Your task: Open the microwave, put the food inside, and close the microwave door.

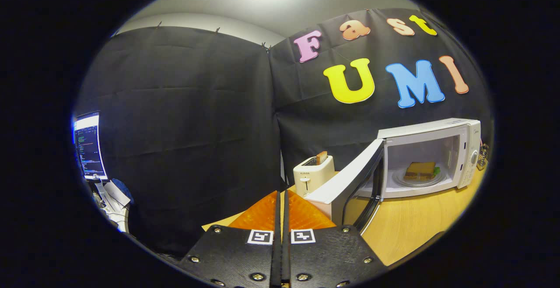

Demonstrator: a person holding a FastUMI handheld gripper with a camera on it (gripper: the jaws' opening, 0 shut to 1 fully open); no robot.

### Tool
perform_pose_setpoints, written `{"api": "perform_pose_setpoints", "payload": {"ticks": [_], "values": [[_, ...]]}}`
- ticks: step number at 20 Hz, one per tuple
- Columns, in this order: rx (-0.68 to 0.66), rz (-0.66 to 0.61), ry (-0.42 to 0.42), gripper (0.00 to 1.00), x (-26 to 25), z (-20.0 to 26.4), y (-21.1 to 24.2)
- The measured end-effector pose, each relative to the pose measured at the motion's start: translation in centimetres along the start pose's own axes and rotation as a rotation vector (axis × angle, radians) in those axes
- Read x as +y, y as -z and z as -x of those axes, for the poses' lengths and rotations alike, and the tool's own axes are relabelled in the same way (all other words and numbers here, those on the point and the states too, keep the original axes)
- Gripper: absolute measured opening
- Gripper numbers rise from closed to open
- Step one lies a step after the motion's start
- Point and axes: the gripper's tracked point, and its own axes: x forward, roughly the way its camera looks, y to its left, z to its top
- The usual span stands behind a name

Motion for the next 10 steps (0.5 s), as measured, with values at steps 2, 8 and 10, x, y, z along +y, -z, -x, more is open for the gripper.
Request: {"api": "perform_pose_setpoints", "payload": {"ticks": [2, 8, 10], "values": [[-0.013, 0.028, 0.027, 0.01, -0.6, 0.6, -0.1], [-0.017, 0.022, 0.073, 0.01, -4.0, 3.7, 0.3], [-0.017, 0.023, 0.109, 0.01, -6.1, 5.2, 0.5]]}}
